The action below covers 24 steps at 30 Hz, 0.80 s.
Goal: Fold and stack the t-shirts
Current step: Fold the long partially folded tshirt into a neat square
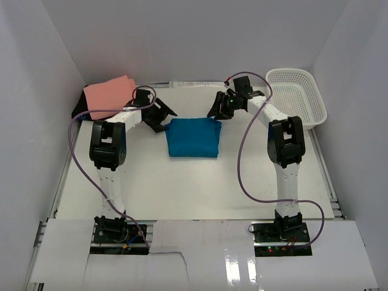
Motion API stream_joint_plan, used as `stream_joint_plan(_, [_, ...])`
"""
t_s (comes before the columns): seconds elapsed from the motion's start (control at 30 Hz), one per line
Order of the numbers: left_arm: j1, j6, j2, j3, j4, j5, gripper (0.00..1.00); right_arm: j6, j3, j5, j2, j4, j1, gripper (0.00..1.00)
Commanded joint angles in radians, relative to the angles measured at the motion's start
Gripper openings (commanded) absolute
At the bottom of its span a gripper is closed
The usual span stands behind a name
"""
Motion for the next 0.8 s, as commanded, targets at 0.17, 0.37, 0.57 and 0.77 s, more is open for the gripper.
stream_joint_plan(0.17, [0.023, 0.006, -0.042, 0.099, 0.066, -0.114, 0.98, -0.010, 0.039, 0.174, -0.044, 0.184, -0.007, 0.57])
stream_joint_plan(0.37, [0.014, 0.130, -0.210, 0.082, 0.062, -0.160, 0.98, -0.017, -0.041, 0.077, -0.089, 0.198, -0.007, 0.56])
stream_joint_plan(0.57, [-0.024, 0.161, -0.283, -0.048, 0.151, 0.009, 0.98, 0.036, -0.125, -0.026, -0.067, 0.273, -0.001, 0.43])
stream_joint_plan(0.77, [-0.090, 0.132, -0.151, -0.085, 0.334, 0.261, 0.96, 0.134, -0.173, -0.138, -0.017, 0.390, 0.002, 0.08])
